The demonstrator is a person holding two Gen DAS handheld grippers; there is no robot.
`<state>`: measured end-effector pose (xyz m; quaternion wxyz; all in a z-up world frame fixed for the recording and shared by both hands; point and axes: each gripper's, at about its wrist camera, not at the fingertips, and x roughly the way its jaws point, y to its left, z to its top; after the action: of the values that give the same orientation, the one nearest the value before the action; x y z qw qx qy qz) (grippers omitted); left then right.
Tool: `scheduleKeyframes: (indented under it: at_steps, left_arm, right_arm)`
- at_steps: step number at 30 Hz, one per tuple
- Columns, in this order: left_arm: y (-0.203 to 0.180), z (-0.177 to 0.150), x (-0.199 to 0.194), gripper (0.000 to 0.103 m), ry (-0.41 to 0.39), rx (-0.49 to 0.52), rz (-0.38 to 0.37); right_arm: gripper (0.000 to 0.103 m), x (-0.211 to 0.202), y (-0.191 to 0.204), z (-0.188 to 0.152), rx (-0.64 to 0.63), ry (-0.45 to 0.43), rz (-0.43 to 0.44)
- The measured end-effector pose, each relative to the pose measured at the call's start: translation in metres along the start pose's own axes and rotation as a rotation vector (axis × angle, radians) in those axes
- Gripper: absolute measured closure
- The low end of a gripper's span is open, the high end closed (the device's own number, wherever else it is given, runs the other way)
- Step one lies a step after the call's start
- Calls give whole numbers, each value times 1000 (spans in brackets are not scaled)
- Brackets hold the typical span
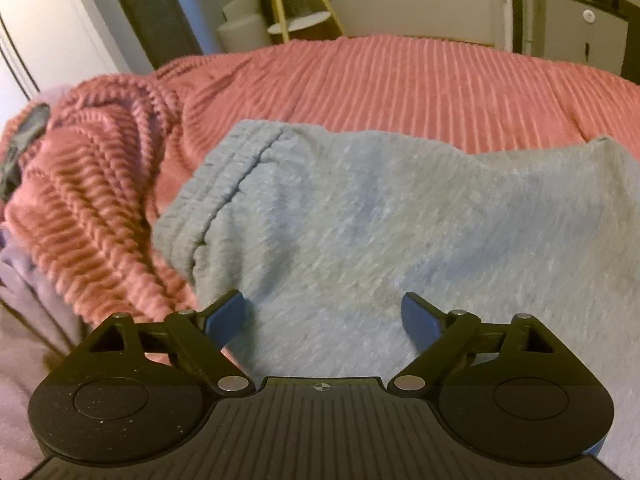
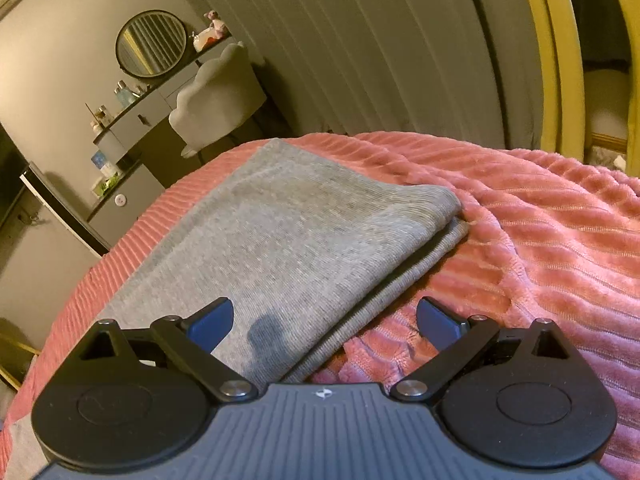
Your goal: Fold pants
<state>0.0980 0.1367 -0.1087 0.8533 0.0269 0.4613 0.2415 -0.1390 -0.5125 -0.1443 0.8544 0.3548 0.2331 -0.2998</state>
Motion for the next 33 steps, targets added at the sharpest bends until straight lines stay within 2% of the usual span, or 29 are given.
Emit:
scheduleKeyframes:
  at_steps: [2,8,13,16,18,21,24,28,33]
  left_arm:
    - [-8,-3,-12,8,-17,17,-36]
    - [-61,-19,-50,7,-53,131,-271]
    - [-97,-41,-53,6,-59,207,-385]
    - [-110,-55,-38,5,-17,263,-380]
    - [-108,-54,-34,0,-15,237,-372]
    - [-100,-50,-24,0,26,186,-408]
    - [-99,-50,-23,0,32,171,-412]
    - [-106,-53,-29,0,6,194,-390]
    - [-108,-52,-30,0,5,191,-386]
  right_arm:
    - [5,0,-1,0,5,-2,3]
    - [5,-2,-8,-3,66,-40,23]
    - [5,-4,-12,1,72,-18,48]
    - [5,-5,-17,3,66,-6,79]
    - [5,-6,-23,6,78,-6,110]
    - [5,-10,-43,9,203,-22,190]
    - [5,-10,-63,16,342,-14,259]
    - [5,-3,-74,25,432,0,288]
    - [6,12,-74,30,447,-5,295]
